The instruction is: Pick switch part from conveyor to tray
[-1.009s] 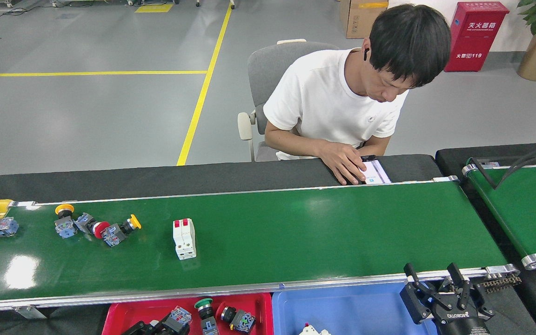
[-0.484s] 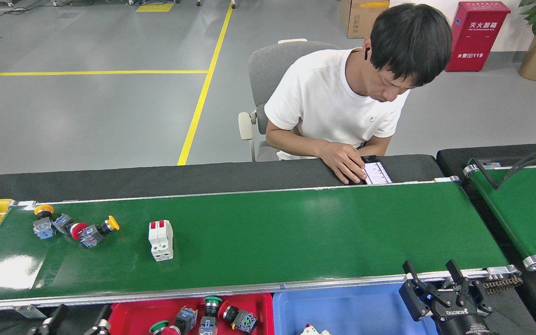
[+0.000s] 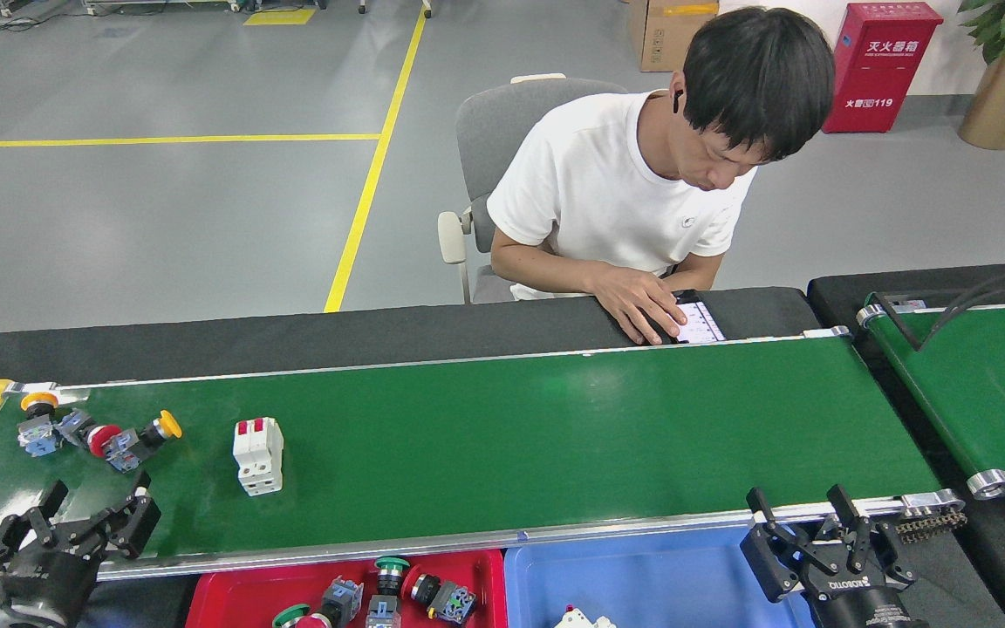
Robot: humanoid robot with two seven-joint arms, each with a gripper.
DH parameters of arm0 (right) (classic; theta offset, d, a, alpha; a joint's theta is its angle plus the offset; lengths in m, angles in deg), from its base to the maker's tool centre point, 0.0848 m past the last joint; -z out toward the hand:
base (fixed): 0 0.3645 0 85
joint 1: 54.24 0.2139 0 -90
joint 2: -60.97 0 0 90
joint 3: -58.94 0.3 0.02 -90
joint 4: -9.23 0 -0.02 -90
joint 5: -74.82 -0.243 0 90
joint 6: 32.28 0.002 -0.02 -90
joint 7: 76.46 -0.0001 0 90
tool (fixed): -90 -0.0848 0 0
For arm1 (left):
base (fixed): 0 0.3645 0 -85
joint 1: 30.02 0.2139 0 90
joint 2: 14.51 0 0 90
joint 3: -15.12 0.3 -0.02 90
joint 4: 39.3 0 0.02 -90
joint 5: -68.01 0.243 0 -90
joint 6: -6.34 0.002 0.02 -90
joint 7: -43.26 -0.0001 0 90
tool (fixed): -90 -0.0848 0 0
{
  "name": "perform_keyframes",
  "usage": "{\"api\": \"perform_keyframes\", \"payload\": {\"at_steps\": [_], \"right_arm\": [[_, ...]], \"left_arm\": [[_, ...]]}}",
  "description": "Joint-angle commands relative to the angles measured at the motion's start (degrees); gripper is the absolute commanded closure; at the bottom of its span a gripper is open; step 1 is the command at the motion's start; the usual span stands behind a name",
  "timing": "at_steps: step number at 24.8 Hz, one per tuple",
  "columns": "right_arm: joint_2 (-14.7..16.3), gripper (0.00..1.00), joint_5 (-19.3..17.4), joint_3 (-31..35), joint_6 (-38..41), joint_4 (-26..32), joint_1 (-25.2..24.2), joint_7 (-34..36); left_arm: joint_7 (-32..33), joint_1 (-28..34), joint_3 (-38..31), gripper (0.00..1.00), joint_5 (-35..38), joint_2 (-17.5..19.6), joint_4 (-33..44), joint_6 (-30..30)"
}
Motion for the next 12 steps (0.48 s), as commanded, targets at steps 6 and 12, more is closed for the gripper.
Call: {"api": "perform_keyframes", "payload": {"at_steps": [6,12], "right_arm": [[-0.49,0.03,0.02,-1.73,0.41,0.71,0.85,0.38],[-1.19,0.03,0.02,-1.73,0.41,0.71,0.59,0.38]], "left_arm": [[-3.46,-7.11,3.5,0.0,0.18,4.27,-11.27,1.89],[-6.54,-11.94,7.01,0.38,-1.05,7.26,-22.17,3.48]]}}
